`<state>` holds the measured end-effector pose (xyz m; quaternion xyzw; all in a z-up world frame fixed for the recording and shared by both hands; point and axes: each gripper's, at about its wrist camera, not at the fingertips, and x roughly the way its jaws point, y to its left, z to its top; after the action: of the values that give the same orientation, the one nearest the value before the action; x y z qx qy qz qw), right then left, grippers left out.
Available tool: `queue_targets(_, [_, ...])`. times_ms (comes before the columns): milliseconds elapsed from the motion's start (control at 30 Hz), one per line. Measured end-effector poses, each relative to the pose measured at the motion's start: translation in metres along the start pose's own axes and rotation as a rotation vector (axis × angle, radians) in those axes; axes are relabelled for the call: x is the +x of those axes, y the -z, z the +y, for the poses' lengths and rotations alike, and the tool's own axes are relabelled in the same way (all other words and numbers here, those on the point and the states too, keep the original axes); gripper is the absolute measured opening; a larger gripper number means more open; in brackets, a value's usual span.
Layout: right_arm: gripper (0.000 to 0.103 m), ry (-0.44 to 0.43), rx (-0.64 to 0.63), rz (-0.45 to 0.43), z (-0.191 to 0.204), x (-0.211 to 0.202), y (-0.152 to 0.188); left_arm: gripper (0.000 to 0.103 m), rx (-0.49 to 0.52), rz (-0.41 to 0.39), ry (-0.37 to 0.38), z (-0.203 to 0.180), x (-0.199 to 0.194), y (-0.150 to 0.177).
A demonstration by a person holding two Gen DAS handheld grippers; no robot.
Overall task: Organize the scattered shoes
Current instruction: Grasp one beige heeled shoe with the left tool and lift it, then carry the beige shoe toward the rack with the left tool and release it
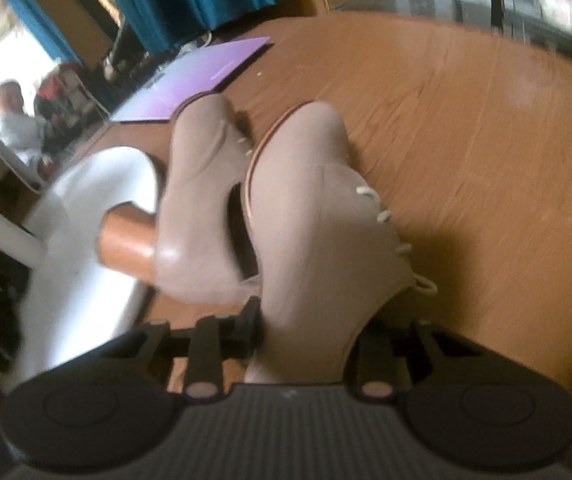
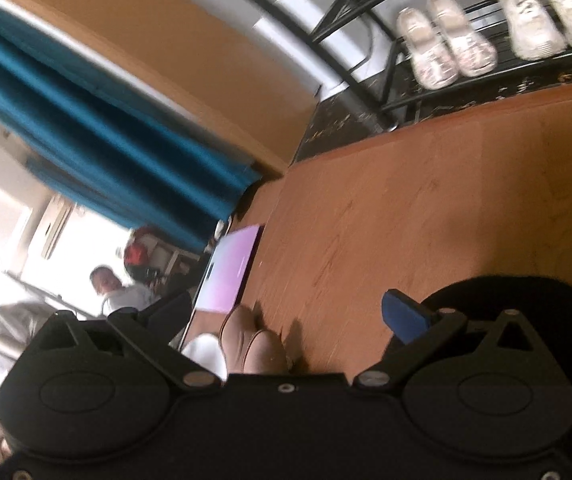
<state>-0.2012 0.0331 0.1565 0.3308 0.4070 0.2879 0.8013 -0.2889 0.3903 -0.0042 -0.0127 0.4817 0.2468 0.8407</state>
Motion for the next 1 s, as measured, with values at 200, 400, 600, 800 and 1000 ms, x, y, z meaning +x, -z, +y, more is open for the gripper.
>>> queue_targets(200, [0.103, 0.033, 0.09, -0.082, -0.032, -0.021, -0.021, 0.028, 0.023, -0.04, 0.117, -0.052, -0.001, -0.048])
queue_targets(400, [0.103, 0.093, 0.219, -0.219, -0.085, -0.058, -0.05, 0.028, 0.055, -0.064, 0.234, -0.115, 0.005, -0.116])
queue_targets(600, [0.103, 0.168, 0.349, -0.394, -0.15, -0.104, -0.077, 0.029, 0.14, -0.111, 0.361, -0.207, -0.033, -0.187])
queue_targets(800, [0.103, 0.256, 0.493, -0.537, -0.223, -0.132, -0.087, 0.029, 0.448, -0.067, 0.477, -0.318, -0.057, -0.189])
queue_targets(1000, [0.103, 0.294, 0.587, -0.552, -0.269, -0.138, -0.089, 0.029, 0.531, -0.014, 0.474, -0.386, -0.062, -0.192])
